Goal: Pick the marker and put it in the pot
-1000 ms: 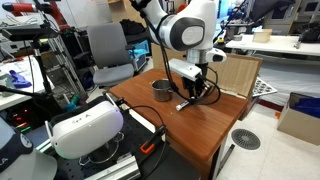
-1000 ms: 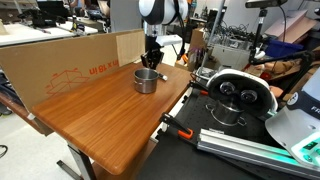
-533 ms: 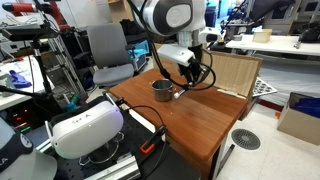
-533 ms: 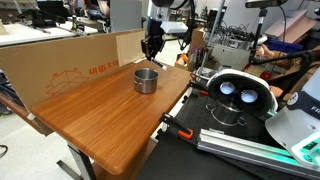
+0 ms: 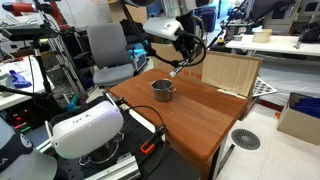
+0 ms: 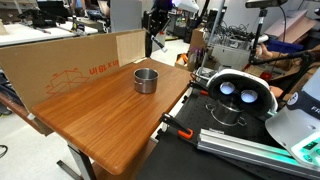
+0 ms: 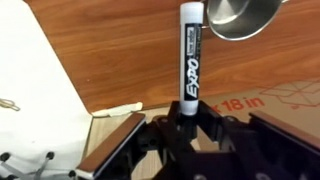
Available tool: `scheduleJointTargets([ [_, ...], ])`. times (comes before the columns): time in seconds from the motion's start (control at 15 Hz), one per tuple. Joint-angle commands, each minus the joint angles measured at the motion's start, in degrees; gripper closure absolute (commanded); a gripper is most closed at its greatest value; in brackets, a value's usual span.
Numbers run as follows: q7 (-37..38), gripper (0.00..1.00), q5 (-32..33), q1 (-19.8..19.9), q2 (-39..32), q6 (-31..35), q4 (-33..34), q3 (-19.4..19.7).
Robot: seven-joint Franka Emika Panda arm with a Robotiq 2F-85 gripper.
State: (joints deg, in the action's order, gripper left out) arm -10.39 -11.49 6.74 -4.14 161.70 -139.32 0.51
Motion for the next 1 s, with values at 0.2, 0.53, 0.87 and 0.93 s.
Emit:
scheduleJointTargets([
  [0.2, -2.01, 0.94, -7.50, -2.37, -0.26, 11.23, -3.87, -4.04],
  [0.53, -2.36, 0.94, -10.87, -2.79, -4.22, 17.38, -4.00, -7.94],
  [0.87, -1.00, 0.94, -8.66, -2.73, -10.57, 28.21, -4.17, -9.31],
  [0.93, -0.96, 0.94, -8.27, -2.93, -11.92, 29.79, -4.26, -9.15],
])
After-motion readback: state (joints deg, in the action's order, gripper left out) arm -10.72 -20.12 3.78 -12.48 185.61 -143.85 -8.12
